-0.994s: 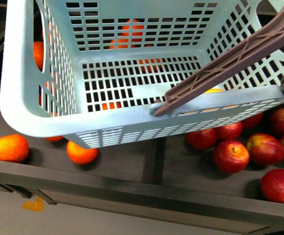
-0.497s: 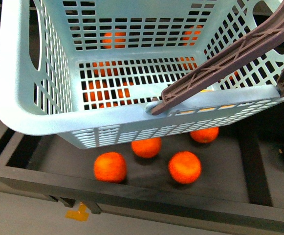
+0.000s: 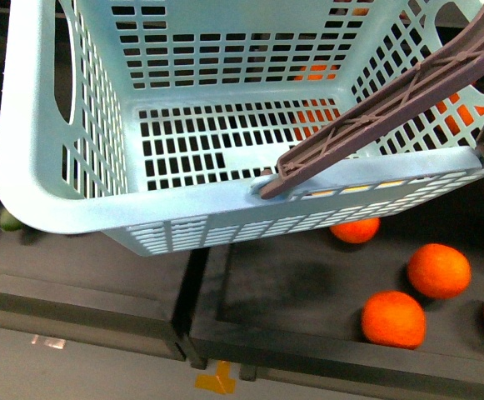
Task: Pick mango and avocado into basket
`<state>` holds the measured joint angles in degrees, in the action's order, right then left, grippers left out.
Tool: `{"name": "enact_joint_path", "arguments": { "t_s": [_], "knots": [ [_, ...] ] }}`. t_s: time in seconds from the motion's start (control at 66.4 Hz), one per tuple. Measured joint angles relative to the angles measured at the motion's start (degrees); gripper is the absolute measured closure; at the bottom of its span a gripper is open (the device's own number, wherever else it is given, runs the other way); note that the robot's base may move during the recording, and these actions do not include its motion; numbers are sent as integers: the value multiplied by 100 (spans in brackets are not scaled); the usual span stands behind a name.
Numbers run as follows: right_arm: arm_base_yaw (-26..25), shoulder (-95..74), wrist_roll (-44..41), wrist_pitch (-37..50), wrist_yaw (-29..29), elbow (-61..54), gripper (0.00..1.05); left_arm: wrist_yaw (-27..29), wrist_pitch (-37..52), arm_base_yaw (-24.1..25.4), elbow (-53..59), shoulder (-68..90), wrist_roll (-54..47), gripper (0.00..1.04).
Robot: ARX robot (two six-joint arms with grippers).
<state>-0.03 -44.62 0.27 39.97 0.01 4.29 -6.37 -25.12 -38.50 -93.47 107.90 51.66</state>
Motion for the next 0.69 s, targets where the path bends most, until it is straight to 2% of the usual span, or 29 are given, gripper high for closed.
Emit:
{"name": "enact_joint_path", "arguments": {
  "t_s": [0.693],
  "knots": [
    [0, 0, 0, -2, -7, -4, 9, 9, 2, -2, 0, 0, -15, 91]
  ]
}}
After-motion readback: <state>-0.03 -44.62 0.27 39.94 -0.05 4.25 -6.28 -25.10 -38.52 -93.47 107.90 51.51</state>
